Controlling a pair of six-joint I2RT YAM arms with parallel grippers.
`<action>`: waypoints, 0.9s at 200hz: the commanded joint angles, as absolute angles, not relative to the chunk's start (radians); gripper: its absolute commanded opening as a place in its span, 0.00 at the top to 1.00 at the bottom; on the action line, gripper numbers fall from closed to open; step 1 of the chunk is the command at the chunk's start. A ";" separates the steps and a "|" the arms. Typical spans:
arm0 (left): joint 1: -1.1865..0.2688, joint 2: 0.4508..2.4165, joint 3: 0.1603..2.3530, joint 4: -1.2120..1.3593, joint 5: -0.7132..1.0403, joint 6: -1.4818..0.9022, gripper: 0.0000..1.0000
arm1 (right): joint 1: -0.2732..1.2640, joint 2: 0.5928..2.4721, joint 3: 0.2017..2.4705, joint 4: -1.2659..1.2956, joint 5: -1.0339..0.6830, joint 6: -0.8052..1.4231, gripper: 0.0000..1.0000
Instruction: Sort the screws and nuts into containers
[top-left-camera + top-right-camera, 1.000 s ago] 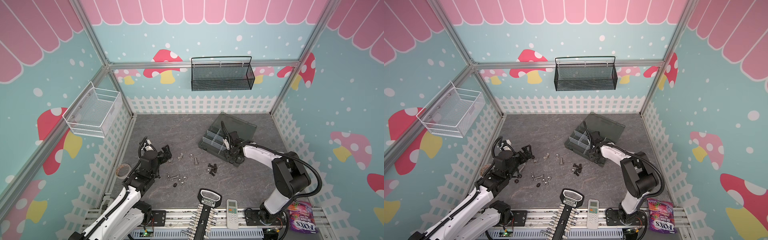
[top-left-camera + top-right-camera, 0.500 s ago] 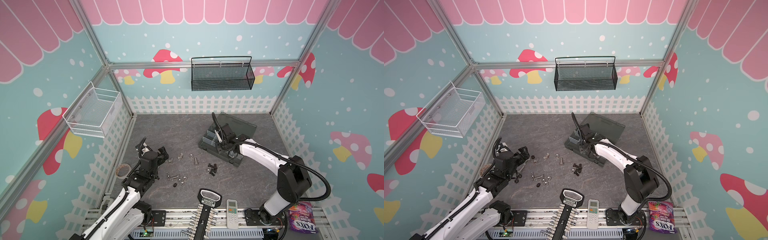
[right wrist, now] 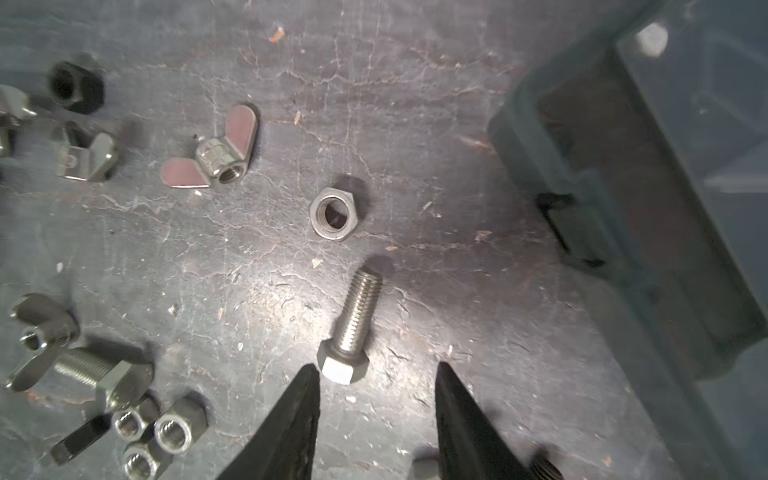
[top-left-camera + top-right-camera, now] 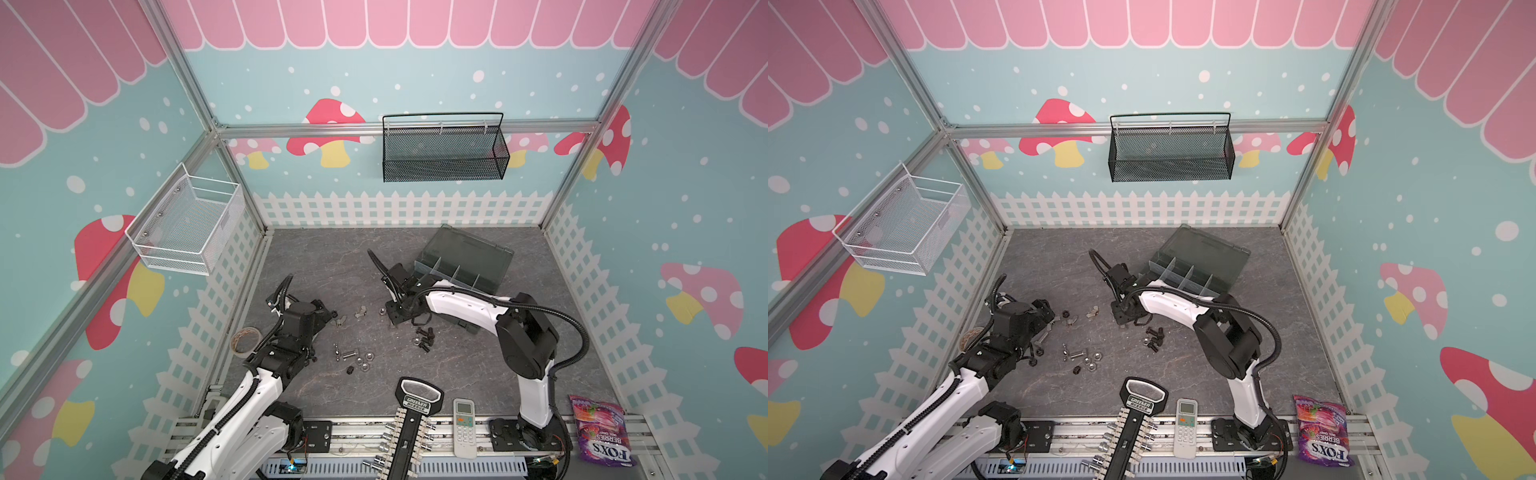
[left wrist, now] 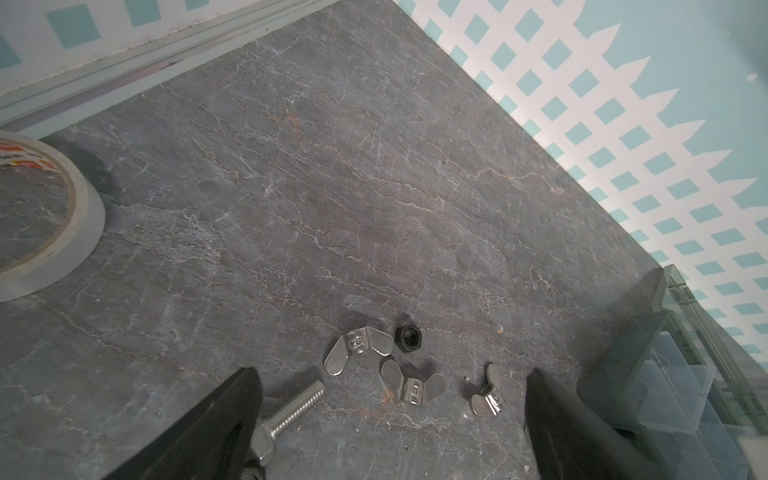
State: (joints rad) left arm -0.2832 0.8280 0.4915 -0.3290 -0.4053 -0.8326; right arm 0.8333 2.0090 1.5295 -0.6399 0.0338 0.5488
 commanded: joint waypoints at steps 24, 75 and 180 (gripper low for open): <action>-0.262 0.830 0.504 -0.362 -0.407 -0.875 0.00 | 0.844 2.107 1.627 -0.726 0.050 0.575 0.52; -0.252 0.825 0.499 -0.362 -0.384 -0.873 0.00 | 0.844 2.189 1.678 -0.730 0.045 0.563 0.53; -0.242 0.811 0.474 -0.338 -0.379 -0.884 0.00 | 0.847 2.230 1.640 -0.705 0.032 0.548 0.92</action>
State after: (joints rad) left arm -0.2493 0.8211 0.4854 -0.3393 -0.3813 -0.8570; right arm 0.8417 2.1849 1.6615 -0.6880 0.0372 0.5507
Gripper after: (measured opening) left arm 0.991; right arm 0.170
